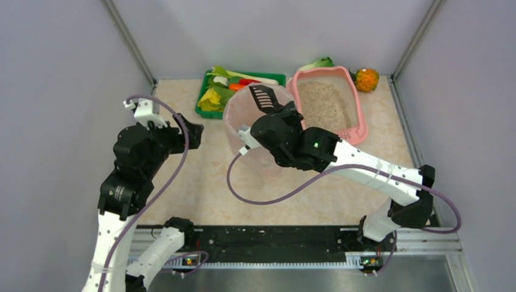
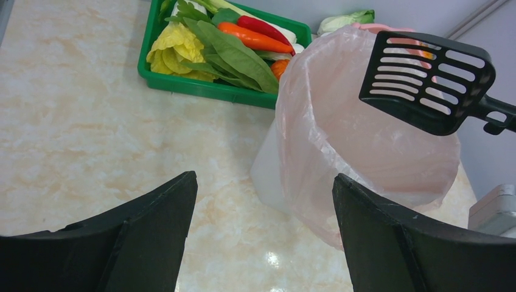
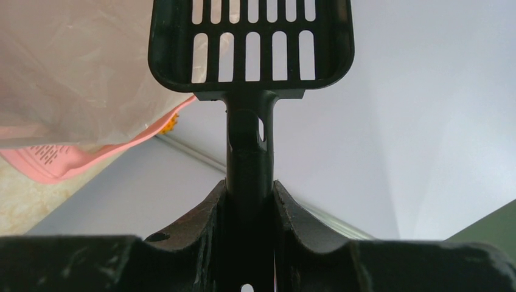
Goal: Clean the litter box
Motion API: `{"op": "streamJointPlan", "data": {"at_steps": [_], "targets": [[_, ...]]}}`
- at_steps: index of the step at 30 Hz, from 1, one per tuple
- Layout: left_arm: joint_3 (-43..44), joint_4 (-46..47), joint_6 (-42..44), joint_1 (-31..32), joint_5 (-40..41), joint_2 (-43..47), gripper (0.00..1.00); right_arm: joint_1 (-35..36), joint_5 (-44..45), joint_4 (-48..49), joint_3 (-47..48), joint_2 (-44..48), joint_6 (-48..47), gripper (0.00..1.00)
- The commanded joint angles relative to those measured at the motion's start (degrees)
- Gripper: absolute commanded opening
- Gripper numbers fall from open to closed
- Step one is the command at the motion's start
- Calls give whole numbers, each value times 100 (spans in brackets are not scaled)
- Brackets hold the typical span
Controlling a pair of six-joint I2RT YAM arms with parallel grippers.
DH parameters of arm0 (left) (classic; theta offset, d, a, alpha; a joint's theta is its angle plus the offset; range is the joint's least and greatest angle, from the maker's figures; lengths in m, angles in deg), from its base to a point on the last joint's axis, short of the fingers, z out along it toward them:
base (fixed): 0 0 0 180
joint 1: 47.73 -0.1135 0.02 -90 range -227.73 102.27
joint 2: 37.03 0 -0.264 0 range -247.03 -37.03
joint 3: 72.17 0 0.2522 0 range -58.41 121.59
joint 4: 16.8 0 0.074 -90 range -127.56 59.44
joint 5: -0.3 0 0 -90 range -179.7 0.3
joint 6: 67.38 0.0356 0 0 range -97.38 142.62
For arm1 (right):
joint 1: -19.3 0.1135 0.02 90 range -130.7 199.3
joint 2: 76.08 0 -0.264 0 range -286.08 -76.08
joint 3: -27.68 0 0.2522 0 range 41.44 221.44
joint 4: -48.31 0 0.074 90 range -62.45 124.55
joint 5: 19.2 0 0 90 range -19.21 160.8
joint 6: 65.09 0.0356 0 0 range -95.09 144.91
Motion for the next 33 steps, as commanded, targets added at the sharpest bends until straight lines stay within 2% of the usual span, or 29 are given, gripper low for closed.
{"op": "streamJointPlan", "data": {"at_steps": [1, 14, 16, 20, 24, 29, 33], "targets": [[8, 137, 112, 5, 53, 37, 87, 67, 266, 338, -245, 289, -151, 0], [13, 143, 14, 3, 6, 53, 87, 153, 553, 1646, -851, 853, -732, 0], [13, 126, 5, 0, 2, 71, 87, 154, 630, 2230, -1143, 983, -970, 0], [-11, 100, 1, 1, 57, 123, 87, 183, 546, 2463, -1414, 1171, -939, 0], [-23, 74, -11, 0, 82, 156, 87, 182, 235, 2390, -1398, 1371, -404, 0], [-1, 74, -24, 6, 31, 145, 87, 160, -305, 1741, -1112, 1435, 780, 0], [-4, 66, -57, 1, 0, 135, 87, 20, -535, 1516, -1120, 1444, 1281, 0]]}}
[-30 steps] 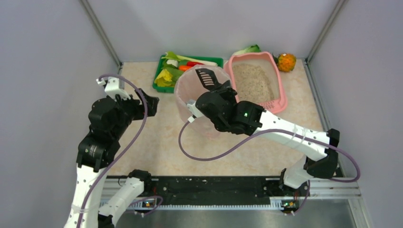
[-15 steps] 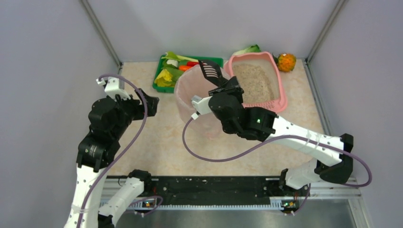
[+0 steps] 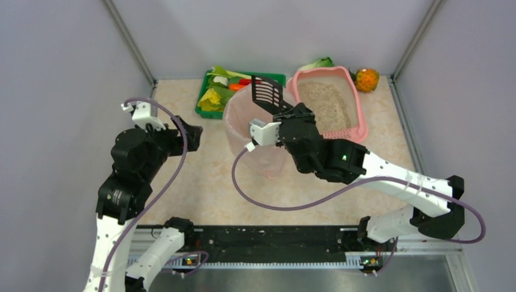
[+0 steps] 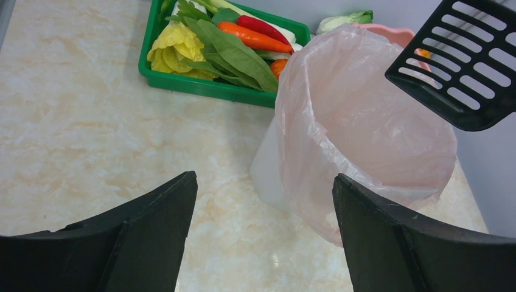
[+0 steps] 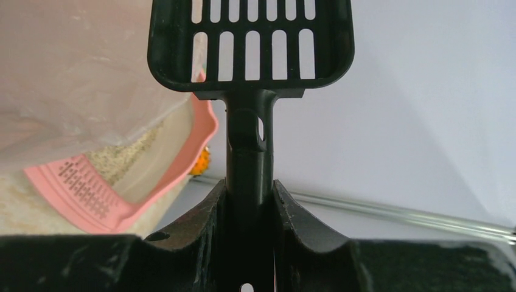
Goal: Clean the litter box
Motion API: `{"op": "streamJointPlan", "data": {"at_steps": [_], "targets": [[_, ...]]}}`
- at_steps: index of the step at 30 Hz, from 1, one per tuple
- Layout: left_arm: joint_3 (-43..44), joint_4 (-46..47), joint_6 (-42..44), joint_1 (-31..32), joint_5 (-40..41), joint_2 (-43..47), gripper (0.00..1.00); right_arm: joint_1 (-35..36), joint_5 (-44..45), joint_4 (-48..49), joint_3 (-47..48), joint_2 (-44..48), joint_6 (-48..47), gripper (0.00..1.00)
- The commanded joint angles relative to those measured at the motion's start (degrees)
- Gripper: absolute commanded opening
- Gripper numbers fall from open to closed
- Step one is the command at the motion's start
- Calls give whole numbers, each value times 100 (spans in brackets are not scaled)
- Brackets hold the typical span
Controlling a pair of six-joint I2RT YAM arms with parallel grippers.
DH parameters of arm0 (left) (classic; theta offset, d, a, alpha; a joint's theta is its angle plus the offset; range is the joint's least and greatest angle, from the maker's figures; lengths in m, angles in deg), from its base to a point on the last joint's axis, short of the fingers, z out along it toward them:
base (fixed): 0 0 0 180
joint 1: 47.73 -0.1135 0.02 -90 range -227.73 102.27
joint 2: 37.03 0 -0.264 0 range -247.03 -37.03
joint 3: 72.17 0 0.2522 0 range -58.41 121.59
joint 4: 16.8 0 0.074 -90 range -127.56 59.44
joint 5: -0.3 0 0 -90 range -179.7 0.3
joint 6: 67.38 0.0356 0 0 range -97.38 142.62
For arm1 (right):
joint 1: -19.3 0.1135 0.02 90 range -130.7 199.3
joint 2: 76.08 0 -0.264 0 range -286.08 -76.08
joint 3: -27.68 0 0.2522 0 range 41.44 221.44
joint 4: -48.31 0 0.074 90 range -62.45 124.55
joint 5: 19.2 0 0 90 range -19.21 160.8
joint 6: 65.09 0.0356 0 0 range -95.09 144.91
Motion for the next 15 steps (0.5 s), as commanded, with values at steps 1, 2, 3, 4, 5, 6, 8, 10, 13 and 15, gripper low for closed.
{"op": "streamJointPlan", "data": {"at_steps": [1, 2, 3, 4, 5, 6, 8, 10, 13, 15], "targets": [[-1, 143, -50, 4, -4, 11, 87, -107, -337, -191, 210, 187, 976, 0], [2, 141, -56, 5, -5, 8, 87, -153, -396, -203, 211, 203, 1123, 0], [-4, 136, -62, 2, -7, 6, 87, -214, -488, -229, 228, 237, 1298, 0], [3, 133, -65, 7, -9, 9, 87, -255, -625, -259, 263, 287, 1480, 0], [5, 120, -66, 1, -12, 6, 87, -302, -769, -284, 295, 315, 1663, 0], [9, 121, -70, 8, -14, 5, 87, -350, -897, -296, 321, 379, 1804, 0], [12, 114, -74, 1, -7, -4, 87, -444, -1079, -304, 398, 440, 2099, 0], [23, 113, -82, -2, -12, -4, 87, -540, -1228, -314, 502, 481, 2350, 0], [31, 114, -105, -2, -36, -37, 87, -700, -1447, -322, 671, 535, 2705, 0], [33, 123, -122, 5, -63, -51, 87, -818, -1587, -322, 744, 578, 2965, 0]]}}
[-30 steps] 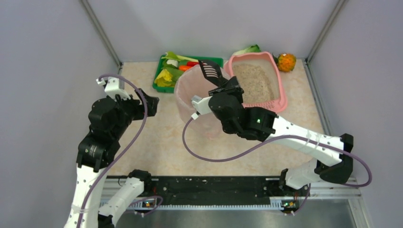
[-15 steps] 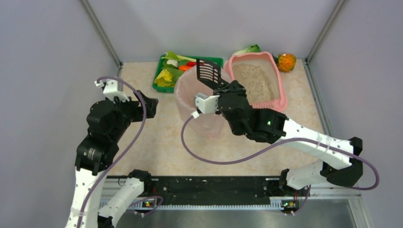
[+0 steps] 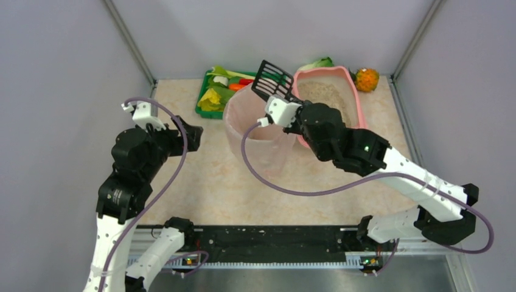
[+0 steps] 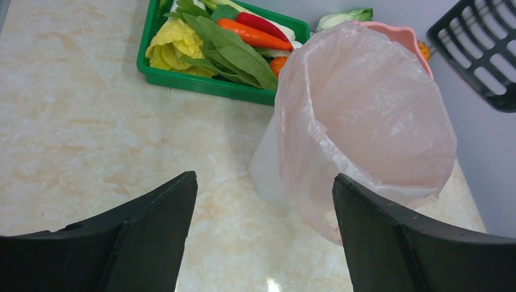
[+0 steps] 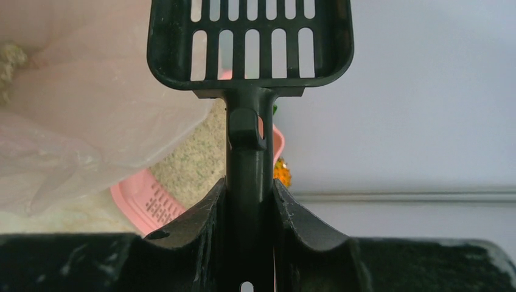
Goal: Clean the litter box
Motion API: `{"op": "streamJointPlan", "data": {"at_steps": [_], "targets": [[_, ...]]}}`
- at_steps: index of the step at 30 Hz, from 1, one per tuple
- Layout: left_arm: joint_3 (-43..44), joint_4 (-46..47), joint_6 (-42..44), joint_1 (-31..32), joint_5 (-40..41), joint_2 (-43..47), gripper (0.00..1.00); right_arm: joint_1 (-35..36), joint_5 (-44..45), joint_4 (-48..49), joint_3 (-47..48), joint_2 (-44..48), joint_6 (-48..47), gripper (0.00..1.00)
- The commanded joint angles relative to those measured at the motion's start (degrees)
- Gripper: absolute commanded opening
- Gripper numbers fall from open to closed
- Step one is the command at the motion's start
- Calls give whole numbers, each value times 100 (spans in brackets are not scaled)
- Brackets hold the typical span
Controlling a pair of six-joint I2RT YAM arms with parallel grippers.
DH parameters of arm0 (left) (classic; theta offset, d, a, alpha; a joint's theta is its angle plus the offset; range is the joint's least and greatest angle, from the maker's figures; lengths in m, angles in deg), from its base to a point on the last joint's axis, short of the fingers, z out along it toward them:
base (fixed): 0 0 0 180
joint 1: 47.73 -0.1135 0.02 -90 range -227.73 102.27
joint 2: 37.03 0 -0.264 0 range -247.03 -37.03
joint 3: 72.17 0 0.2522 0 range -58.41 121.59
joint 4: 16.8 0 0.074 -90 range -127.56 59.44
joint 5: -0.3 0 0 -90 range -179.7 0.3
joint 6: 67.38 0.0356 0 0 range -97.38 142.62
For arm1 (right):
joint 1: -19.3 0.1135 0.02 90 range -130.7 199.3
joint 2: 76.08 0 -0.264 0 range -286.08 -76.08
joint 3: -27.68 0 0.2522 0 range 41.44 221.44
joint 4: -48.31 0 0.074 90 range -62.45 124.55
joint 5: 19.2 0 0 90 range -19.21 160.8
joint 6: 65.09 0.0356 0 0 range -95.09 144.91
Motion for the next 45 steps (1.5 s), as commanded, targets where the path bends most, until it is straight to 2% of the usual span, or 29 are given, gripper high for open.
{"op": "streamJointPlan", "data": {"at_steps": [1, 13, 19, 23, 30, 35, 41, 45], "targets": [[25, 167, -89, 1, -66, -47, 87, -272, -431, 151, 468, 301, 934, 0], [1, 219, -94, 0, -53, -73, 87, -1447, -385, 2, 938, 323, 2650, 0], [65, 245, -64, 6, -92, -156, 87, -2244, -617, -513, 1017, 280, 3479, 0], [150, 274, -47, 3, -102, -203, 87, -2573, -893, -632, 818, 312, 3682, 0], [286, 343, -33, 3, -323, -325, 87, -3368, -1543, -1020, 569, 249, 4337, 0], [287, 425, -56, 2, -416, -411, 87, -4049, -2161, -1324, 506, 102, 5150, 0], [292, 470, -54, -3, -418, -467, 87, -4821, -3069, -1765, 641, -377, 6125, 0], [310, 473, -57, 9, -421, -486, 87, -5265, -3773, -2299, 1019, -1011, 6934, 0]]}}
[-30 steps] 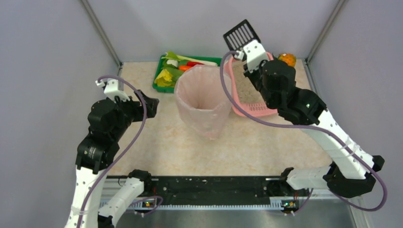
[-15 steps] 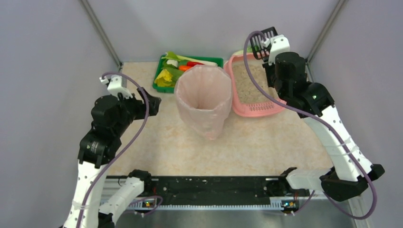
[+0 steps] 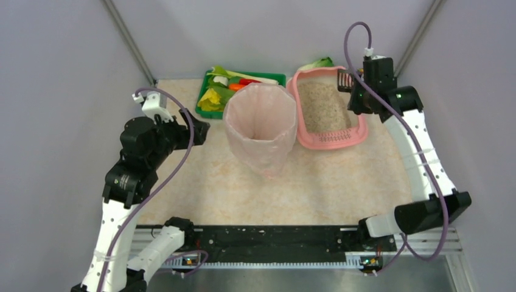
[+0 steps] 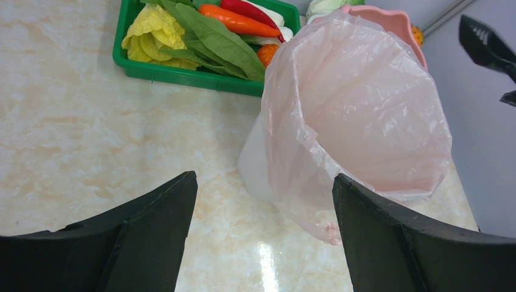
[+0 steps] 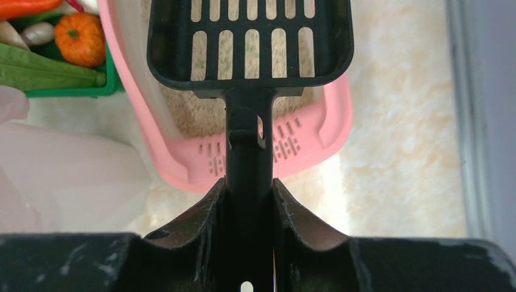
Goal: Clean the litter box
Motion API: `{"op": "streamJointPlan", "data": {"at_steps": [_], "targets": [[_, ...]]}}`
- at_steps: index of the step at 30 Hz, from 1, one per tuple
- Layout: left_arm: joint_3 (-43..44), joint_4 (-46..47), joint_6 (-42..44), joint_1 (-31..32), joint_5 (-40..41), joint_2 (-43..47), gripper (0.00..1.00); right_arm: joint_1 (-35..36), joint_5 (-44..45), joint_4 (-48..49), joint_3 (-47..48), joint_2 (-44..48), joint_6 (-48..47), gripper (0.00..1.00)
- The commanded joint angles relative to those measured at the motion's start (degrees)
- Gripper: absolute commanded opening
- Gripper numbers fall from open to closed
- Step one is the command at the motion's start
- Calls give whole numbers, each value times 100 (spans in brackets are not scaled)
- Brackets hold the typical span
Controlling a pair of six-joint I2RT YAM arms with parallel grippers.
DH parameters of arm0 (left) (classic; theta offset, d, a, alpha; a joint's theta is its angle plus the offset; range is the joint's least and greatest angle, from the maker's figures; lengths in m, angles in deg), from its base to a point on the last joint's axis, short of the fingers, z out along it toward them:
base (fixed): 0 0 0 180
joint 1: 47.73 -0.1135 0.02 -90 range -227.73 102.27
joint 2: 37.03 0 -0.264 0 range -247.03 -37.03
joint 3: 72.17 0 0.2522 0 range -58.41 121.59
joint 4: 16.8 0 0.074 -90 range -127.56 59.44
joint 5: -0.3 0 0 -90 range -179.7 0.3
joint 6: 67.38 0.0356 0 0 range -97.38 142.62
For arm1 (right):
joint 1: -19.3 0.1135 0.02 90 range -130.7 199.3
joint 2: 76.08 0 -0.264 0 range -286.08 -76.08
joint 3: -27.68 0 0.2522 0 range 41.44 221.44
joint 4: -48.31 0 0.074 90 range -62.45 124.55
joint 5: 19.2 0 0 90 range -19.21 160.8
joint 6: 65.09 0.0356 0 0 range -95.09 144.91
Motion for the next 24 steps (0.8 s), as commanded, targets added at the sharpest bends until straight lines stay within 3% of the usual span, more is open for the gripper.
{"op": "streamJointPlan", "data": {"at_steps": [1, 13, 24], "targets": [[213, 330, 16, 2, -67, -27, 87, -446, -1164, -647, 596, -681, 1218, 0], [221, 298, 61, 4, 21, -34, 87, -538, -2573, -579, 1021, -2221, 2696, 0], [257, 234, 124, 0, 246, -2, 87, -730, -2351, -30, 903, -2826, 3467, 0]]}}
